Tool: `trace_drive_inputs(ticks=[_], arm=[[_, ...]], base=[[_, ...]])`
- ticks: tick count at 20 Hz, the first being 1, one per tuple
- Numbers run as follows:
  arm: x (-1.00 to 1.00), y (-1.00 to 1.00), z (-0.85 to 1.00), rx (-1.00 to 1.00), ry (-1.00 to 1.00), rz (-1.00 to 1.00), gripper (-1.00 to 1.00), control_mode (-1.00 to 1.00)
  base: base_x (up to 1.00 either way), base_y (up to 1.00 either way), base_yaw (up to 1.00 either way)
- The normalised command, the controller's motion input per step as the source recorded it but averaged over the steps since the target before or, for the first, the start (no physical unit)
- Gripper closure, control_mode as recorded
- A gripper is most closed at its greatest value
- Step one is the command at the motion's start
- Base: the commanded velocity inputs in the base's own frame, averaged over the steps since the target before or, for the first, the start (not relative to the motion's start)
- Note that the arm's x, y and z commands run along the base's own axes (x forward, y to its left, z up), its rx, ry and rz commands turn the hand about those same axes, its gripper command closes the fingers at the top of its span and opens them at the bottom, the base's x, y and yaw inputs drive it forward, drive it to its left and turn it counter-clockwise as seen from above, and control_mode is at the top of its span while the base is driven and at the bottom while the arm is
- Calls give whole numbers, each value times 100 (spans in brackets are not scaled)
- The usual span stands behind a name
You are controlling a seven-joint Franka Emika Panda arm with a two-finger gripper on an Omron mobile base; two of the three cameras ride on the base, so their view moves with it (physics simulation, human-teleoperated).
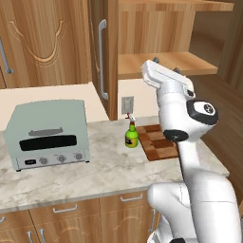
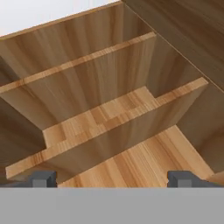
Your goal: Grab the spray bottle from the cabinet, then place it next to the cutting board for sanitizing. Then grab the dish brush from the countertop next to the sink and place it next to the cutting board.
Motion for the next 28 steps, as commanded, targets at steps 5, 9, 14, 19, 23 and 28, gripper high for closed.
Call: trace_drive_inputs(ticks=[5, 9, 14, 19, 23, 28], arm=[[-36, -19, 100, -3, 7, -1, -100, -100], [-66, -65, 76, 0, 32, 7, -100, -100], [-82, -38, 20, -1, 46, 21, -100, -100], [-47, -3, -4, -10, 57, 18, -100, -100], [-15, 38, -61, -24, 48, 5, -100, -100], [0, 13, -87, -25, 34, 4, -100, -100]], base=[[0, 0, 0], [0, 0, 0], [0, 0, 0], [0, 0, 0], [0, 0, 0], [0, 0, 0]])
